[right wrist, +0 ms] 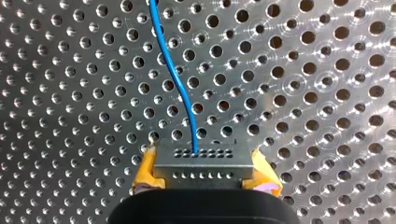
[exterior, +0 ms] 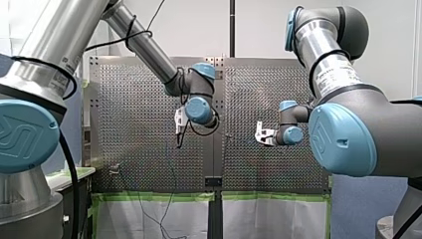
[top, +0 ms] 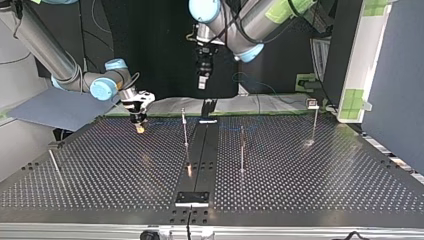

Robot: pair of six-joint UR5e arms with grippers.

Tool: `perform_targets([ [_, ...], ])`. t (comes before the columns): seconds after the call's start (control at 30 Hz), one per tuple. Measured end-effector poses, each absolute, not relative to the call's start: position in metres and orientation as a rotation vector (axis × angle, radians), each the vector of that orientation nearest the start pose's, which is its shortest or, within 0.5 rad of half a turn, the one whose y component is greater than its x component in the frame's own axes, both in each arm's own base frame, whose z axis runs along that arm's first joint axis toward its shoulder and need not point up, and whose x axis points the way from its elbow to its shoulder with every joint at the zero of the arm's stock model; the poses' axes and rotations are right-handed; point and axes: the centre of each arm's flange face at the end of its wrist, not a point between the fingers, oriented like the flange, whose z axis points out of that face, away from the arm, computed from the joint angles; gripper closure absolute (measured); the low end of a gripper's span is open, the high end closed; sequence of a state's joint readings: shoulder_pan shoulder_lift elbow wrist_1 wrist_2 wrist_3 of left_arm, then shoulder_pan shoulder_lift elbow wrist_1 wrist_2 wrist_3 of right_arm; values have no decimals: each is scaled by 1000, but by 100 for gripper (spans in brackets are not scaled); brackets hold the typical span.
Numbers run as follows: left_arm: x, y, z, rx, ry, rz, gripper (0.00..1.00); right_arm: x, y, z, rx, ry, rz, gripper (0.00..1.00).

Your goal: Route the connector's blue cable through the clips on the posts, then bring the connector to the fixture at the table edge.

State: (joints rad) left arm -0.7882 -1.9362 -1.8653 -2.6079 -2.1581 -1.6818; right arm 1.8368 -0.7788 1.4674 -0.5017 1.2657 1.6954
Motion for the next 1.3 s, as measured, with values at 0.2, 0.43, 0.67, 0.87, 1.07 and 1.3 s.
perform_targets([
  [0.2,299,-426,222,118,1629,-242,0,336,-614,96,1734,-1157,1600,100],
  [0.43,284,-416,234,105,1582,-307,0,337,-613,96,1734,-1154,1603,100],
  [0.67,269,-402,246,80,1528,-347,0,337,-613,96,1734,-1153,1603,100],
  [0.87,258,-390,253,56,1489,-372,0,337,-613,96,1732,-1152,1605,100],
  [1.07,250,-381,243,51,1480,-378,0,337,-613,96,1731,-1152,1606,100],
  [1.3,238,-368,224,61,1502,-368,0,337,-613,96,1734,-1154,1603,100],
])
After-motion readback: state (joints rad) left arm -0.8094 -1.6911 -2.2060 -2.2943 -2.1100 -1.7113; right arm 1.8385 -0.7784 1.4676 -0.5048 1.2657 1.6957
